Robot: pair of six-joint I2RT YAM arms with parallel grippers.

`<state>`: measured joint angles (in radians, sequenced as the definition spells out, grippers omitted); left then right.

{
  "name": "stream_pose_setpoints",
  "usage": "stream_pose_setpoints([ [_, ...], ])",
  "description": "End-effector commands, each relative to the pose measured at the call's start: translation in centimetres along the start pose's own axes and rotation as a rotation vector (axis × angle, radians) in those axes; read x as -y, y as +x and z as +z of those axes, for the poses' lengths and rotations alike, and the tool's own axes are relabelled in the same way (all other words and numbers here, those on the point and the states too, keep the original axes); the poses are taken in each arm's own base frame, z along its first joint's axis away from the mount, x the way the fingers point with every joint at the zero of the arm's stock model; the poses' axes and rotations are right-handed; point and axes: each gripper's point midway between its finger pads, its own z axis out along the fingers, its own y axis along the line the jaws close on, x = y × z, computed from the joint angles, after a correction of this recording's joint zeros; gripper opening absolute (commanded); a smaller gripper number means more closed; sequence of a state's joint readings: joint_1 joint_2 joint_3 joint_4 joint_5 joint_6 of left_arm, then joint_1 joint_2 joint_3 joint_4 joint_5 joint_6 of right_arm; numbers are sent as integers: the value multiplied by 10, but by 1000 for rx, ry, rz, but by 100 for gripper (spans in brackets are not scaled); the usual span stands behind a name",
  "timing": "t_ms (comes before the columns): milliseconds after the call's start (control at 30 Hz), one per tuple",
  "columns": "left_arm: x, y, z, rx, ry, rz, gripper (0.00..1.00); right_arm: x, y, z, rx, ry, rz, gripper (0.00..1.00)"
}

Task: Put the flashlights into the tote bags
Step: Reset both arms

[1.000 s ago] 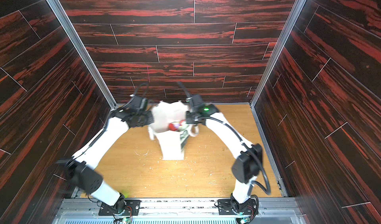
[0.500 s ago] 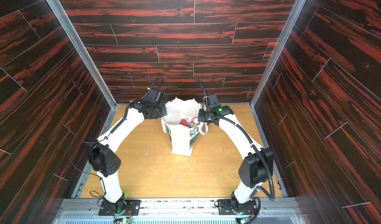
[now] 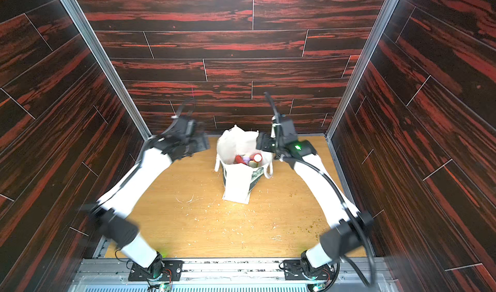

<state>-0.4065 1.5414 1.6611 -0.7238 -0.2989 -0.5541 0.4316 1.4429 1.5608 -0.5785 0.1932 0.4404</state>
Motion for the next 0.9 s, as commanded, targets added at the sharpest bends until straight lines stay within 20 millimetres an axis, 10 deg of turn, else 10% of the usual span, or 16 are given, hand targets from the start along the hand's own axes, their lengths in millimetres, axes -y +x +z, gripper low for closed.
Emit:
stream_pose_setpoints([
  [0, -37, -27, -45, 183, -48, -34, 95, 15, -16, -33, 150, 41, 18, 88],
  [300, -132, -2, -87, 432, -183, -99, 99, 103, 3, -78, 406, 367, 172, 89],
  [533, -180, 46, -55, 516, -271, -31, 99, 160, 44, -72, 591, 441, 150, 85],
  [867, -212, 88, 9, 473, -372, 106, 99, 223, 97, -26, 423, 588, -25, 88],
])
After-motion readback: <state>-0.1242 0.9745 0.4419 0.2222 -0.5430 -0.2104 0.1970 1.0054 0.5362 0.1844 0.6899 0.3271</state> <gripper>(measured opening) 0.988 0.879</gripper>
